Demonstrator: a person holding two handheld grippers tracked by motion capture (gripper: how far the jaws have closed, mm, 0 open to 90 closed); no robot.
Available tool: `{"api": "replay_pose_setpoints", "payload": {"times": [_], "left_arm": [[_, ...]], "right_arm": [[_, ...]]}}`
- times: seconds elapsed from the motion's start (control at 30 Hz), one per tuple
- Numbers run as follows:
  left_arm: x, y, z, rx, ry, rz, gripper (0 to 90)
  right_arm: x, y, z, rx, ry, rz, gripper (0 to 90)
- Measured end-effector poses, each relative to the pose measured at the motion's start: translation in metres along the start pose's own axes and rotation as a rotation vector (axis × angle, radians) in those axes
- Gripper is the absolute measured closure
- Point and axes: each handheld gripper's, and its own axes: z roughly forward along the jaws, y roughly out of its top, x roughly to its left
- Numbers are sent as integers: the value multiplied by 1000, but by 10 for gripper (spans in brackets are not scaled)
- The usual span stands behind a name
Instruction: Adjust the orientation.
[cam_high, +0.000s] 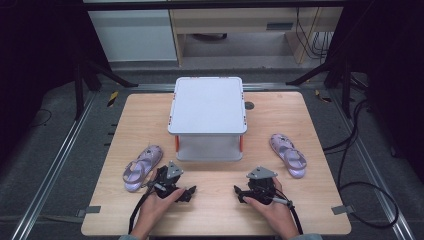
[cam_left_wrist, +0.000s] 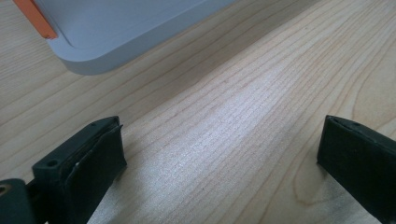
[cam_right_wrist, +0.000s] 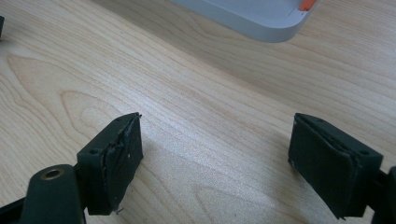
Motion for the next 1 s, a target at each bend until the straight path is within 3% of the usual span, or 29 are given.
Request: {"api": "replay_pose_setpoints", "payload": {"times": [0.3, 0.57, 0.73, 1.0], "left_arm": [[-1, -1, -8, -15, 16, 10, 60], [-4, 8, -35, -28, 24, 50, 76], [0, 20, -58, -46, 34, 66, 97], [12, 30, -78, -58, 51, 78, 153]], "right_arm": [[0, -1, -1, -1, 5, -6, 176], [0, -1, -2, 1, 6, -14, 170], [0, -1, -2, 2, 7, -15, 170], [0, -1, -2, 2, 8, -15, 170]]}}
